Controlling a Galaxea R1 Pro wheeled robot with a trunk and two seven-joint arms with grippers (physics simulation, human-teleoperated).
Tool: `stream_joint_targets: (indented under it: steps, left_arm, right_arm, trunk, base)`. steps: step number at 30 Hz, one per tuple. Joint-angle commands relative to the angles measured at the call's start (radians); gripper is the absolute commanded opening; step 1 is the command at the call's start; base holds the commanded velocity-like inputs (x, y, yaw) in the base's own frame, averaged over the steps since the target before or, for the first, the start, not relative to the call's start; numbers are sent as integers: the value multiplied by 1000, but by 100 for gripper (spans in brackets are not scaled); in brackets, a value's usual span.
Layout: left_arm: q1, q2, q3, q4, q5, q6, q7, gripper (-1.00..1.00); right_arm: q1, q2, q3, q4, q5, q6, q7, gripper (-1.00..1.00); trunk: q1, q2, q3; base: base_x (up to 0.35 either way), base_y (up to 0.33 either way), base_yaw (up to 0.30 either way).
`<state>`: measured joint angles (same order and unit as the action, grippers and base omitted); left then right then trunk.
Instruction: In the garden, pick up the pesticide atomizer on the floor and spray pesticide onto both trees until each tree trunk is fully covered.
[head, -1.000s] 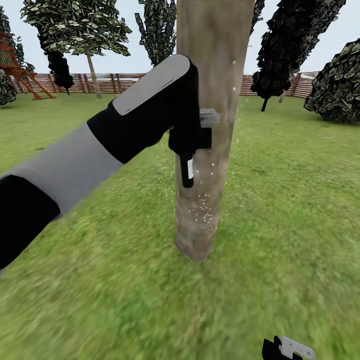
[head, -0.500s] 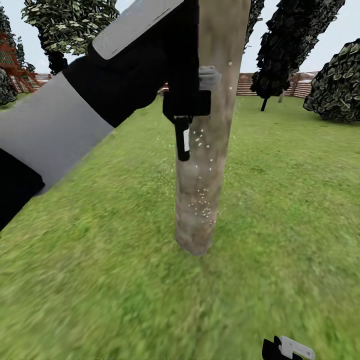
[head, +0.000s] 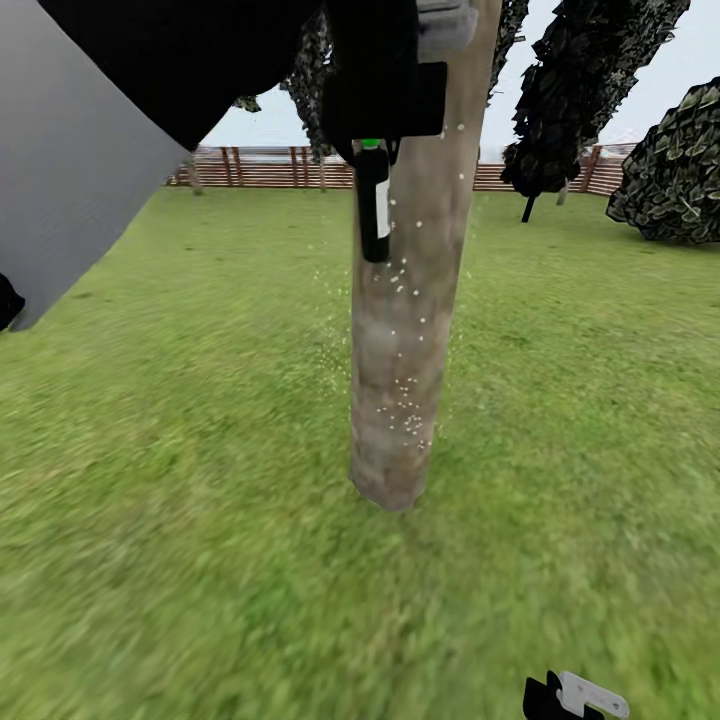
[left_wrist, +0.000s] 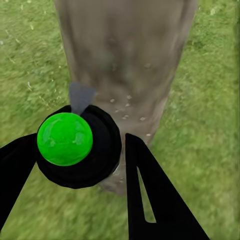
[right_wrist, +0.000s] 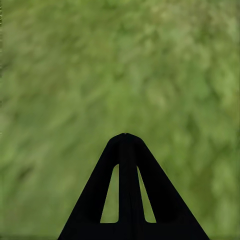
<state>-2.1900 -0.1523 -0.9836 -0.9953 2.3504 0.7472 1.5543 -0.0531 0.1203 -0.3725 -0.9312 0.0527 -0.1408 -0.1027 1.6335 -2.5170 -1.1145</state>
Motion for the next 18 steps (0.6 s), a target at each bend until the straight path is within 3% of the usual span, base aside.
stream_joint_targets:
  steps: [1, 6, 9, 15, 18]
  left_arm:
    - [-2, -1, -1, 0, 6, 10, 7, -100]
    - [5, -11, 1, -39, 6, 3, 3, -100]
    - [66, -12, 2, -64, -9, -2, 6, -100]
    - [377, -10, 0, -113, -194, -1, 12, -100]
    - [497, -9, 0, -159, -255, -2, 14, -100]
  right_arm:
    - [-1, 1, -2, 0, 6, -3, -2, -100]
    - [-1, 1, -2, 0, 7, -3, -2, -100]
    - [-1, 1, -2, 0, 7, -3, -3, -100]
    - [-1, 1, -3, -1, 7, -5, -5, -100]
    - [-1, 1, -3, -1, 7, -5, -6, -100]
  trunk:
    - [0, 0, -1]
    - [0, 0, -1]
    - [0, 0, -1]
    - [0, 0, -1]
    - [0, 0, -1]
  base:
    - [0, 0, 0]
    - [0, 0, 0]
    - [0, 0, 0]
    - [0, 0, 0]
    - [0, 0, 0]
